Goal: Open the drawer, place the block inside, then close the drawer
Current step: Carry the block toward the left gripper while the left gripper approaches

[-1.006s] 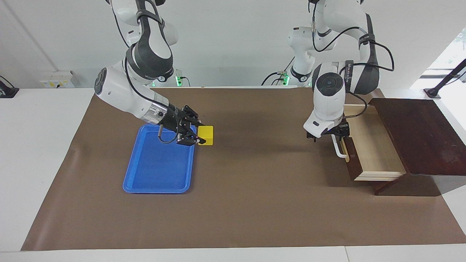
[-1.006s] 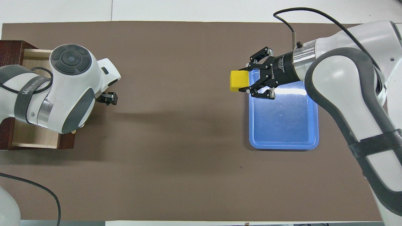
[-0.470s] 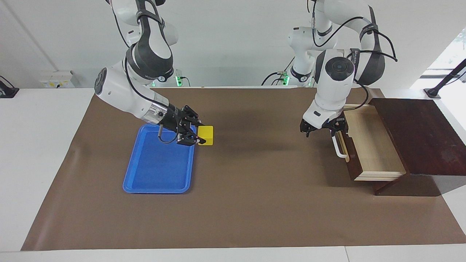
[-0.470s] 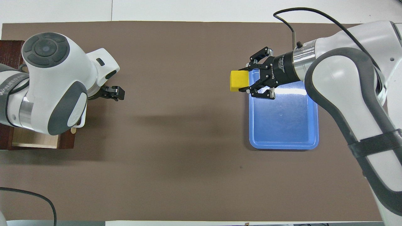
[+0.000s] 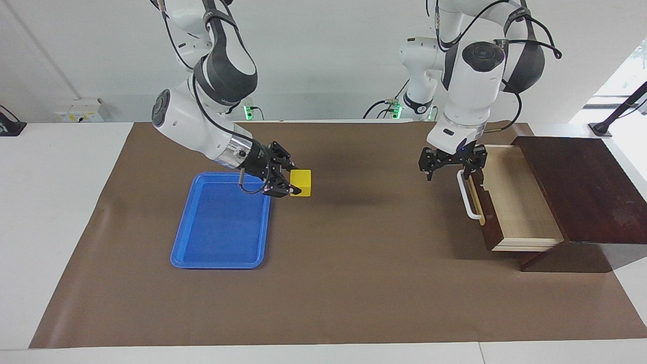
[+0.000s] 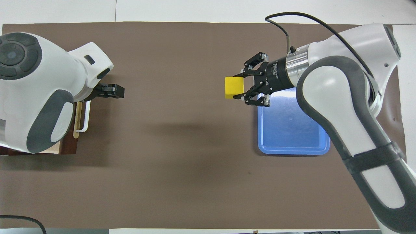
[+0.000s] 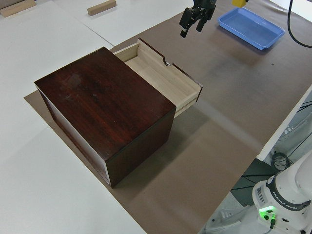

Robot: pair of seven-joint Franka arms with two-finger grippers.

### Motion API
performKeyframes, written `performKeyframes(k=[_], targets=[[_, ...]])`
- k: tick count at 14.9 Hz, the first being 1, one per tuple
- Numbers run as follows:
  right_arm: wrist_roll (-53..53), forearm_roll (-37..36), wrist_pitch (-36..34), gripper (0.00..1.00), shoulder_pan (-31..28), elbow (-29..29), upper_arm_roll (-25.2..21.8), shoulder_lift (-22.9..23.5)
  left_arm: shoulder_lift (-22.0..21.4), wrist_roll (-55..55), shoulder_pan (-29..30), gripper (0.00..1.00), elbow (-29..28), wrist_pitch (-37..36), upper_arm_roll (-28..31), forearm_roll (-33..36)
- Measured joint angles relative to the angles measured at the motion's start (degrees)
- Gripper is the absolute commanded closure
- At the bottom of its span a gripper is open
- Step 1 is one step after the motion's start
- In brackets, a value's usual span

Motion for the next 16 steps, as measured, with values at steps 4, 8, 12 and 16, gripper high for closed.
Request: performKeyframes(k=[4, 8, 12, 16], targets=[[2.3, 0.0, 2.1, 1.0, 2.2, 0.0, 0.0, 0.0, -0.2, -7.2, -0.8, 0.0, 0.0, 0.2, -0.1, -1.0], [3.1, 0.0, 2.7, 1.0, 2.8, 0.0, 0.0, 0.0, -0.2, -27.1, -2.1, 0.0, 0.0, 1.0, -0.4, -4.4], [4.5, 0.0, 3.7, 1.0, 4.1, 0.0, 0.0, 0.0, -0.2, -44.2, -3.5, 0.0, 0.0, 1.5, -0.5, -5.8], [7.6, 0.0, 7.2, 1.0, 7.6, 0.0, 0.1, 0.3, -0.2, -58.9, -3.9, 0.0, 0.3, 1.6, -0.5, -6.1]])
